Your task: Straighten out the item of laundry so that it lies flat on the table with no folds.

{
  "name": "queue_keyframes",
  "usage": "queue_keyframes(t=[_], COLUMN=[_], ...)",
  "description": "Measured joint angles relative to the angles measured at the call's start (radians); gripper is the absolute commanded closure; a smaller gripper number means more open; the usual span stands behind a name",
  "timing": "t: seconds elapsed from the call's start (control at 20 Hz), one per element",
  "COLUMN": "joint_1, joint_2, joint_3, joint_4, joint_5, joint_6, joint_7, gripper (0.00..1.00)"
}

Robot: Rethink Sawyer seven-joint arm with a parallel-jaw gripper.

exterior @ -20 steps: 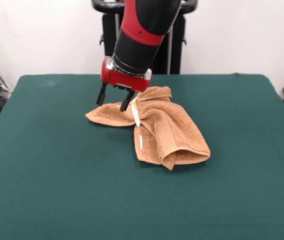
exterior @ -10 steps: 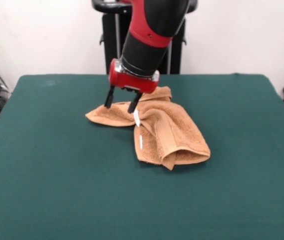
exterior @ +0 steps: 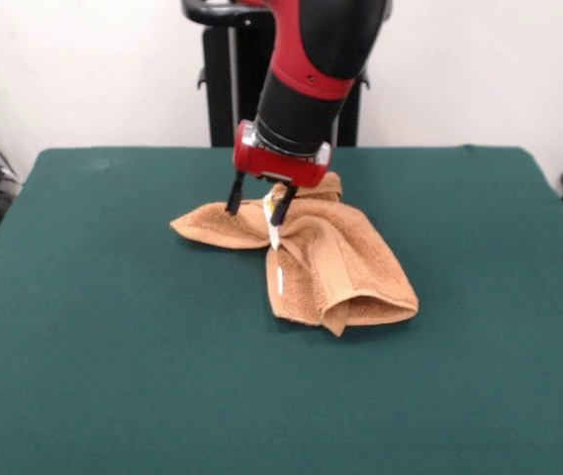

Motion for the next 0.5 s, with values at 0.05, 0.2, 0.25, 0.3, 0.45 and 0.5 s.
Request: queue_keyframes(t=[0.05, 0.2, 0.25, 0.3, 0.45, 0.5], joint_1=[-0.002, -0.004, -0.006, -0.009, -0.026, -0.029], joint_2=[-0.007, -0.013, -0.016, -0.017, -0.025, -0.027], joint_3=[0.009, 0.014, 0.017, 0.019, 0.036, 0.038], joint_4=[0.005, 0.010, 0.013, 0.016, 0.025, 0.026], joint_5=[0.000, 0.000, 0.000, 0.000, 0.000, 0.000], joint_6=[0.000, 0.000, 0.000, 0.000, -0.002, -0.003], joint_7=[0.024, 0.044, 0.054, 0.060, 0.078, 0.079], gripper=[0.00, 0.00, 0.00, 0.00, 0.00, 0.00])
